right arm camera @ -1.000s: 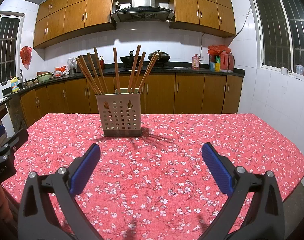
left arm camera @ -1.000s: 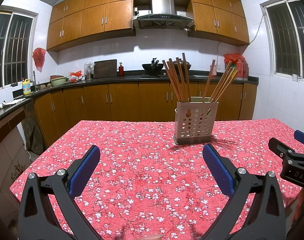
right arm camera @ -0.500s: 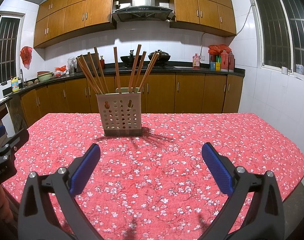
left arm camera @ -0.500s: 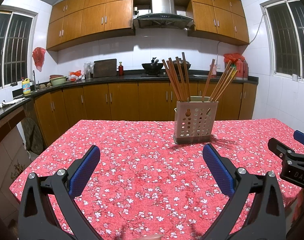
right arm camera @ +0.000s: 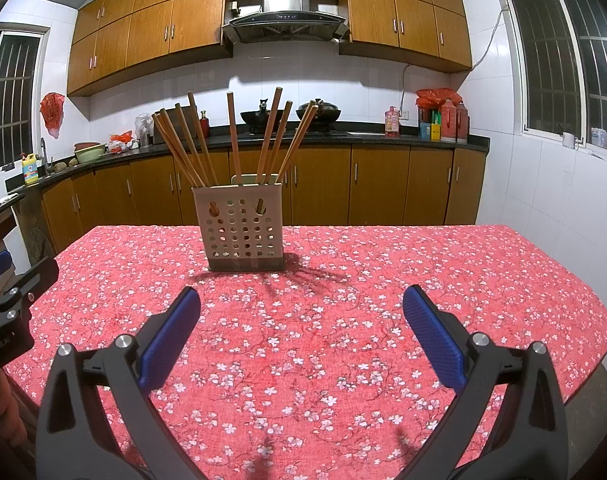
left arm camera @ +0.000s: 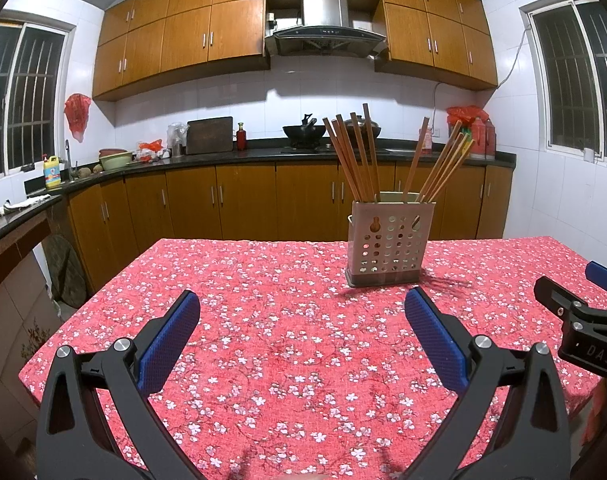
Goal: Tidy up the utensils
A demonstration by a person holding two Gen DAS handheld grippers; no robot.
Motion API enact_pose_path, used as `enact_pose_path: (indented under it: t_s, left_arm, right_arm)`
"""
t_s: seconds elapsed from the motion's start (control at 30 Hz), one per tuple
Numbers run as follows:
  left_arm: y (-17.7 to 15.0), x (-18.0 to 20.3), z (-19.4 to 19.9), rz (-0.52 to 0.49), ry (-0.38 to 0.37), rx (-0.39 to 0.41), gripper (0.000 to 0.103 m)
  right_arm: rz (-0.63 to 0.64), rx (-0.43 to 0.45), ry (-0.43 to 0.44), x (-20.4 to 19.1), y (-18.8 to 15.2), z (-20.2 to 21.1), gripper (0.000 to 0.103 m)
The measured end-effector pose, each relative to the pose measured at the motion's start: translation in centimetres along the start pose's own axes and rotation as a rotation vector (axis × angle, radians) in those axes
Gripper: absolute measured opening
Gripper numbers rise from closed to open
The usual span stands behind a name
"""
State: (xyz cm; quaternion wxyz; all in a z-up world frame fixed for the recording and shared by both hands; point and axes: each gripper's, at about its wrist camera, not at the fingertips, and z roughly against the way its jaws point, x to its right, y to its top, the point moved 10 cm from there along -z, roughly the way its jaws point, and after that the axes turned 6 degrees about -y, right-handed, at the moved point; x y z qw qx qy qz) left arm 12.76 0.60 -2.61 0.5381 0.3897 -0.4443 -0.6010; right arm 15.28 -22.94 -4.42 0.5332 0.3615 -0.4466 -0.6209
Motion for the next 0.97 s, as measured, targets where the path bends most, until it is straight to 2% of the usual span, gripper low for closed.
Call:
enact_pose_path:
  t_s: [0.97]
  left_arm:
    - [-0.38,0.15,-0.28,0.023,0.004,-0.021,0.101]
  right_arm:
    - [-0.001,-0.006,0.004,-0.14,-0.31,-0.04,0.099]
